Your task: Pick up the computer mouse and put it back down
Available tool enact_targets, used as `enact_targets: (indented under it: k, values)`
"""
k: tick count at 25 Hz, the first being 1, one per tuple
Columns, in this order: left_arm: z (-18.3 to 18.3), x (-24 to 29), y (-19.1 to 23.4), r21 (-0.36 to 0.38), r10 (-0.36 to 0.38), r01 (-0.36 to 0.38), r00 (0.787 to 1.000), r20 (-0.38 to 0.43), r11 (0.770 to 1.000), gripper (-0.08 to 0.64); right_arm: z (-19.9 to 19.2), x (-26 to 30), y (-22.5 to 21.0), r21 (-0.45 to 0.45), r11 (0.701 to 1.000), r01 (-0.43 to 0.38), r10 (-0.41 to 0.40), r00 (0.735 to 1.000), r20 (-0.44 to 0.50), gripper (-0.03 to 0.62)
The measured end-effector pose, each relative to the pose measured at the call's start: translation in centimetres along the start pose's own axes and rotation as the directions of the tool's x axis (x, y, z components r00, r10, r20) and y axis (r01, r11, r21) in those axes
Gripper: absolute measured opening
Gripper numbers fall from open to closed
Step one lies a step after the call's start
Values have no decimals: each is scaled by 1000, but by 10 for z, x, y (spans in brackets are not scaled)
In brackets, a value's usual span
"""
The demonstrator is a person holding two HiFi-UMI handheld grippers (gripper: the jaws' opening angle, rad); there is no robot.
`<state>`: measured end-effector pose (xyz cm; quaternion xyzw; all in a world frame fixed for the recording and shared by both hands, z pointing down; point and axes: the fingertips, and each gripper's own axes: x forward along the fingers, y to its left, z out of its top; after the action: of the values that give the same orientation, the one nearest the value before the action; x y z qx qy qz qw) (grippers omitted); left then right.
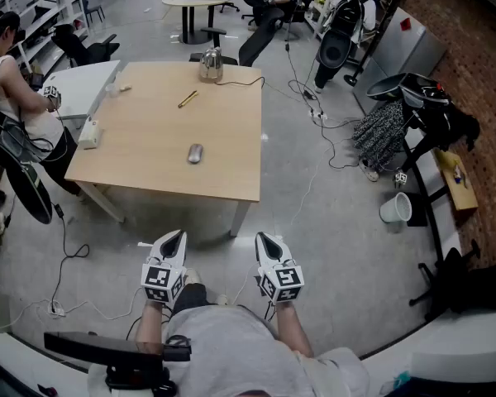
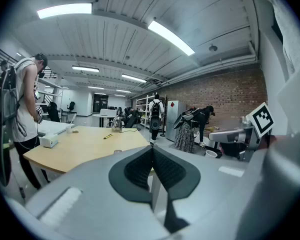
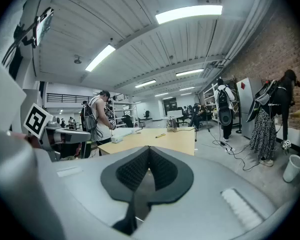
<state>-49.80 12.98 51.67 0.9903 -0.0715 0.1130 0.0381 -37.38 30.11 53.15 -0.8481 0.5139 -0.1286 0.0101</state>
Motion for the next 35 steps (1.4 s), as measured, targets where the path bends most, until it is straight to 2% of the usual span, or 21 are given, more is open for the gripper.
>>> enact_targets:
  k: [6,11,19,30,35]
  values:
    - [5,2,-5,22,-3,3,1000,1,1000,20,10,-8,-6,21,1000,15,-16,999,45,8]
    - [10,7,-11,27,-13,13,1000,12,1000,20,8,-11,-12,28,999,21,-22,999,44,6]
    - [5,19,-13,33,-18,19,1000,-23,999,20,2,-7,-19,41,999,21,-22,999,25,6]
    - [13,57,-3,17,-27,28,999,-31,999,20,7,21,-39,43,999,18,-18,1000,-3,6]
    - [19,94,17,17,-29,30,999,-37,999,20,17,55,-53,36,999,13,-13,1000,0,7]
